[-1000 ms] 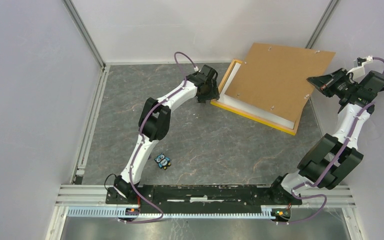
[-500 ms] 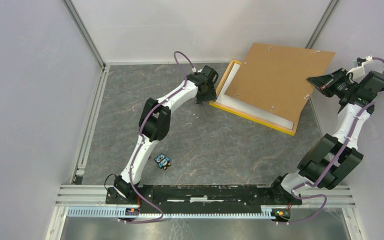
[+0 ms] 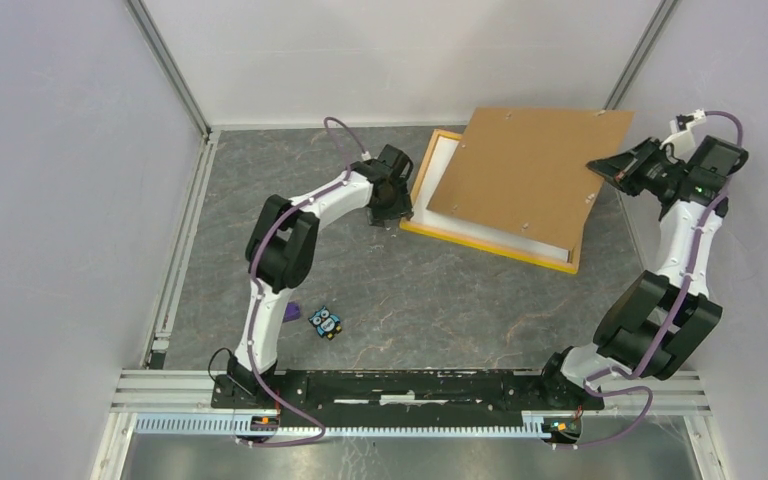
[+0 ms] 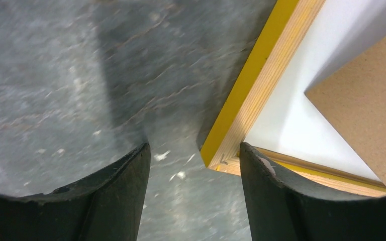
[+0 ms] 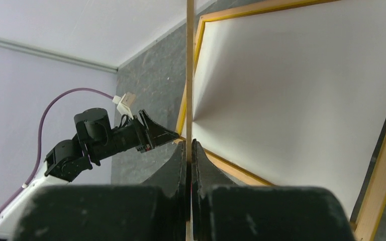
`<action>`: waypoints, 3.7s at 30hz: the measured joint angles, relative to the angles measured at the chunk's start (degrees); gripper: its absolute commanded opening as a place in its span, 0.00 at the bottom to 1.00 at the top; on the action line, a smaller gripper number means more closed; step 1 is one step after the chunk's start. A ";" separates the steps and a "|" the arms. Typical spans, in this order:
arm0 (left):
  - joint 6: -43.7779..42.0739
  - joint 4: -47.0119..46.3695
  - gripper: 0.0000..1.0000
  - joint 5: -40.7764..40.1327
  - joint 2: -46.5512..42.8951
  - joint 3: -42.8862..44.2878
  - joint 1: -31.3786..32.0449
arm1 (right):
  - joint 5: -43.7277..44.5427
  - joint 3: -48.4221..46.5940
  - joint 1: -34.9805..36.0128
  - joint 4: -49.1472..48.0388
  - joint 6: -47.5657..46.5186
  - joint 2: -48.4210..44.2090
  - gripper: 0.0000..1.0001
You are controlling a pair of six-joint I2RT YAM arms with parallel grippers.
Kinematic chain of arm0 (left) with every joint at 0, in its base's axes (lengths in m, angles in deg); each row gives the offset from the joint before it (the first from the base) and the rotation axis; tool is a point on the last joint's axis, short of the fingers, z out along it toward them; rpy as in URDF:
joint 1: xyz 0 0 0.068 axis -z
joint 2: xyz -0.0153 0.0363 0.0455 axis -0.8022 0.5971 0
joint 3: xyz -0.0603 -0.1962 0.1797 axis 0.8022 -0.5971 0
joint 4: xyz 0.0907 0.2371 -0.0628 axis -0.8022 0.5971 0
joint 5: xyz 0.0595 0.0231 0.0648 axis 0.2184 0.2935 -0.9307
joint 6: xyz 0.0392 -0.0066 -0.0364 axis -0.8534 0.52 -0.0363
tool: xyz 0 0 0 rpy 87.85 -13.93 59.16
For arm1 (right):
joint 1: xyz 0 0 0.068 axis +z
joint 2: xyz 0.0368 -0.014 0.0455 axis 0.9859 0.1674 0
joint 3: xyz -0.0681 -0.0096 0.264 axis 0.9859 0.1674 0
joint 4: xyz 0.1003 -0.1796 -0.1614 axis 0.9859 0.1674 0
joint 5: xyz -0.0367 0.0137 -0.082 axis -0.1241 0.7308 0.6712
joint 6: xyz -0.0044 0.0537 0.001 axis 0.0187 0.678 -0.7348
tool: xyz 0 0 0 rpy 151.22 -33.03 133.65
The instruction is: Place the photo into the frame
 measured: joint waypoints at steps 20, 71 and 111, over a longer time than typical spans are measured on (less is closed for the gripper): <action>-11.47 6.16 0.99 10.78 -16.46 -20.33 -7.30 | -2.67 2.34 7.37 0.96 1.16 1.51 0.00; -12.26 3.61 0.78 21.73 -10.16 -13.60 -11.32 | 5.88 27.50 14.75 -31.98 19.06 2.84 0.60; -10.60 -2.27 0.87 28.17 -10.67 -17.55 -14.58 | -6.29 6.51 14.93 -9.90 -0.37 23.34 0.00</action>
